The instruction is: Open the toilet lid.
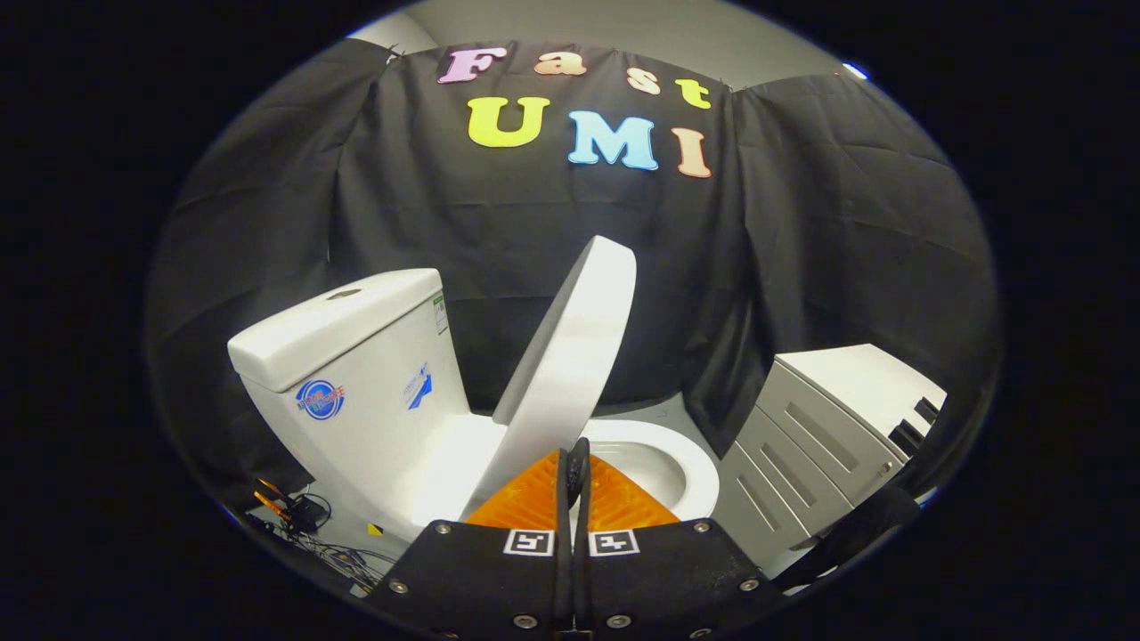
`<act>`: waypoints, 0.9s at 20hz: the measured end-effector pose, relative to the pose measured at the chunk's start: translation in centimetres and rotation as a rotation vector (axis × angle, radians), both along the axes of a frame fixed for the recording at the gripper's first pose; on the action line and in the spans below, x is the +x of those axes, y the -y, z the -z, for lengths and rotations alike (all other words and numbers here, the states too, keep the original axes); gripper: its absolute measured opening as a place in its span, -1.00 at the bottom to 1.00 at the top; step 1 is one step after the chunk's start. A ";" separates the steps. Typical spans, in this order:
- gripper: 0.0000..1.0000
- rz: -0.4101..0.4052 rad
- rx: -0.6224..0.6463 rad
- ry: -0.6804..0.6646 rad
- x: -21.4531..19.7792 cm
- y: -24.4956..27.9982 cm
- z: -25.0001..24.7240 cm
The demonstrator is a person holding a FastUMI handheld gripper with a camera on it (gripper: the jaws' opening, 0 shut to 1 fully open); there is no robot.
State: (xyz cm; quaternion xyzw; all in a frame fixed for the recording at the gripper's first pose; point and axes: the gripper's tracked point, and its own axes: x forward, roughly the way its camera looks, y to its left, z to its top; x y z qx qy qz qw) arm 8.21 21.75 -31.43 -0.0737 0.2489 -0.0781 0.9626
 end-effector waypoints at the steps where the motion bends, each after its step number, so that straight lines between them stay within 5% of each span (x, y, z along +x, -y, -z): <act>1: -1.00 -0.008 -0.003 0.003 0.1 -0.6 -0.1; 18: -1.00 -0.137 -0.067 0.043 1.6 -11.7 -0.8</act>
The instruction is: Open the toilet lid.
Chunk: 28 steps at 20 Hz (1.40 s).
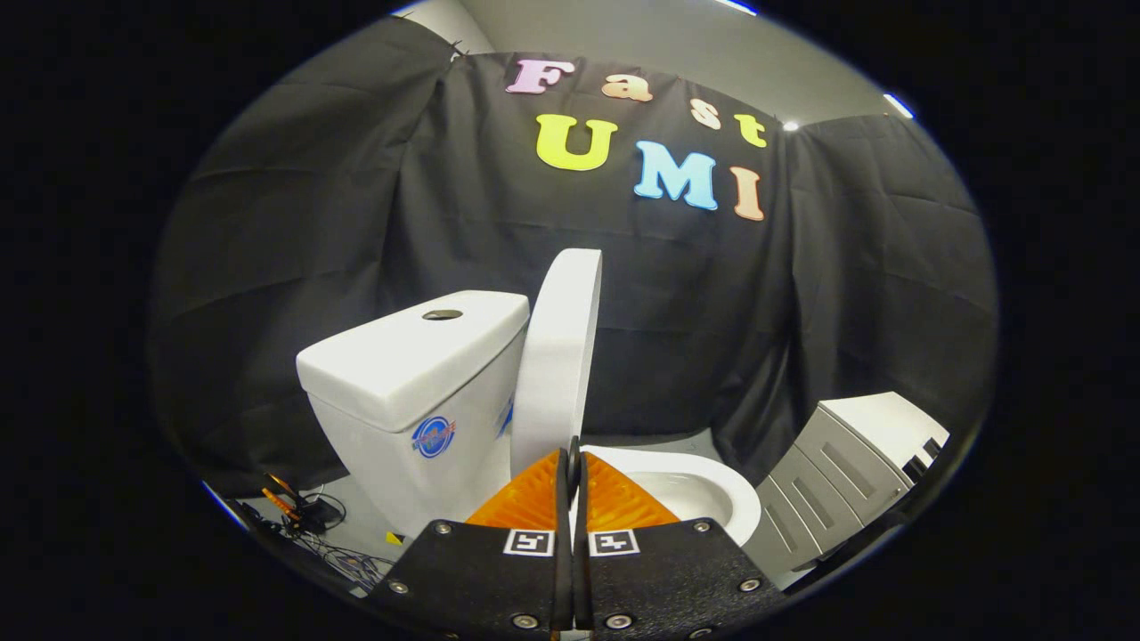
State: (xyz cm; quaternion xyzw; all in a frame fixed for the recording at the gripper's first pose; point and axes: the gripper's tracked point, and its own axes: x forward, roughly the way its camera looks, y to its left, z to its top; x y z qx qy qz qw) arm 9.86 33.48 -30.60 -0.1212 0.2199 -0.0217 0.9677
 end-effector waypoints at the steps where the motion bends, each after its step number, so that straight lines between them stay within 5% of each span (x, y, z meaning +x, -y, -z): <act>1: -1.00 -0.006 0.010 0.000 0.1 -0.7 0.2; 12: -1.00 -0.063 -0.066 -0.001 0.8 -4.9 1.0; 21: -0.93 -0.111 0.030 -0.035 0.7 -5.3 1.1; 24: -0.46 -0.167 0.161 -0.002 -0.3 -6.7 -1.0; 28: 0.91 -0.179 0.306 0.075 -1.5 -5.5 -5.4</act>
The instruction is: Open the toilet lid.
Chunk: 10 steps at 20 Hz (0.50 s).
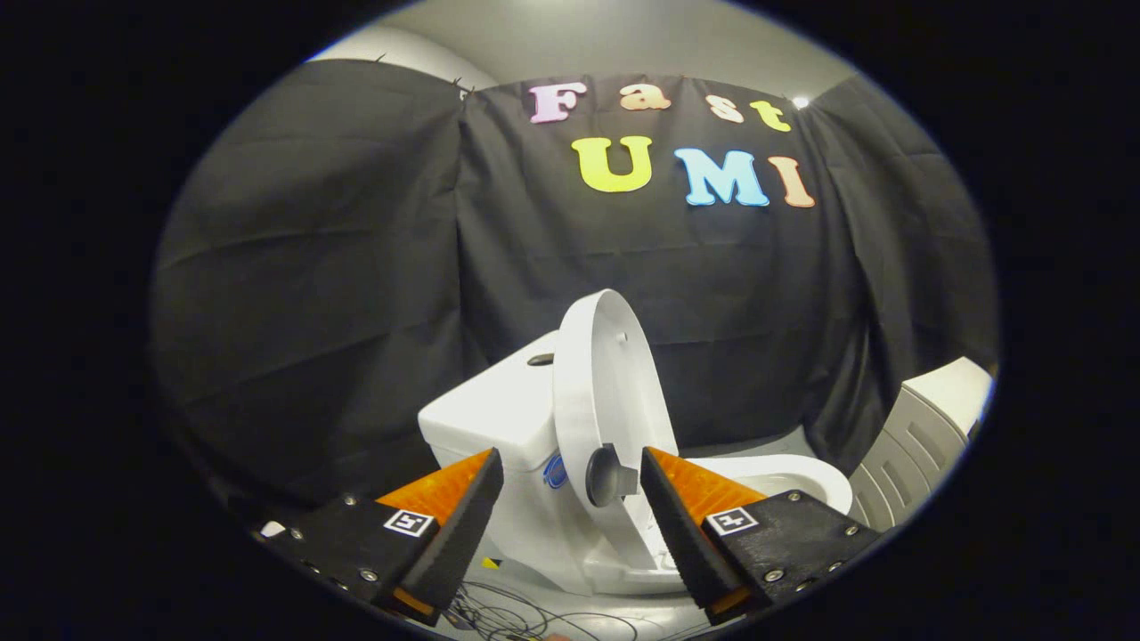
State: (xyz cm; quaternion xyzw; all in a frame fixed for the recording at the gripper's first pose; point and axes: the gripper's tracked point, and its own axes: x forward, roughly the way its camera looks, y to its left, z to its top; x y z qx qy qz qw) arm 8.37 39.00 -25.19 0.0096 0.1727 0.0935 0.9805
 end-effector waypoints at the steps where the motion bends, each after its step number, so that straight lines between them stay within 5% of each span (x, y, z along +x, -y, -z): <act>1: 0.91 0.010 0.019 0.025 -0.3 1.2 -1.3; 10: 0.90 0.162 0.063 0.161 1.1 13.6 -9.5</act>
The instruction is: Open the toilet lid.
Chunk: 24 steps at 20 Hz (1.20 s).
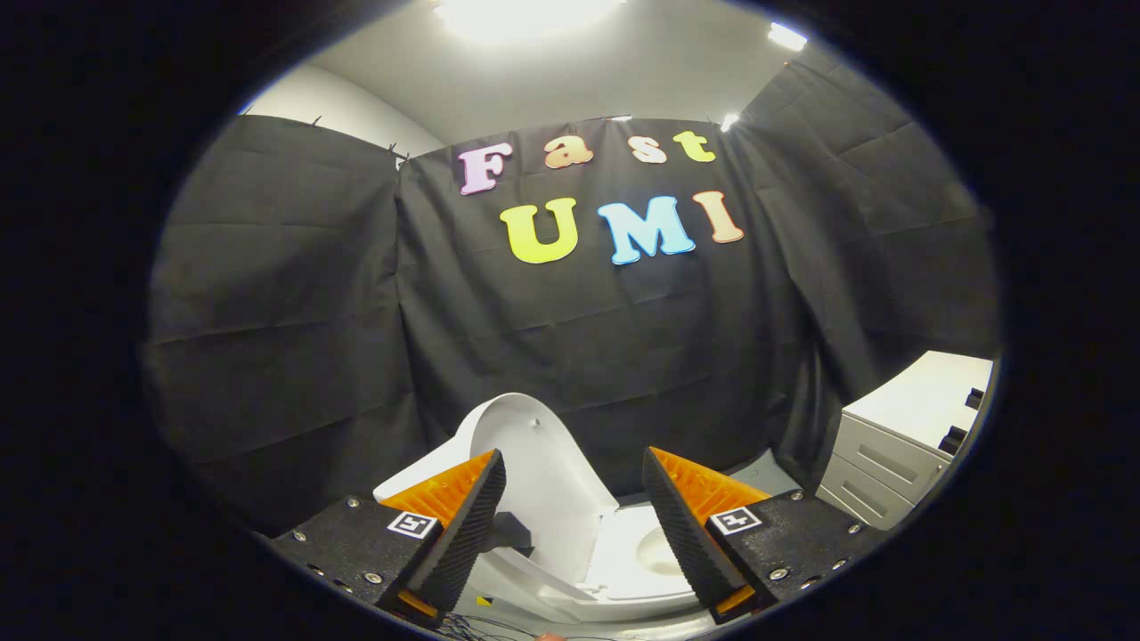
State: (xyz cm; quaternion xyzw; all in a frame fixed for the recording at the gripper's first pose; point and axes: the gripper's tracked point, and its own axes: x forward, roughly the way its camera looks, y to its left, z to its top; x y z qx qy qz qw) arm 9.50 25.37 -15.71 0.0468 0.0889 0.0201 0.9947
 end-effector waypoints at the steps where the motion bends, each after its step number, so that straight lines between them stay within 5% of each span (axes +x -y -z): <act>1: 0.92 0.009 -0.008 0.005 0.1 1.3 -0.3; 12: 0.91 -0.068 -0.074 0.094 -1.6 11.2 -5.5; 24: 0.92 -0.150 -0.069 0.021 -2.4 16.4 -2.5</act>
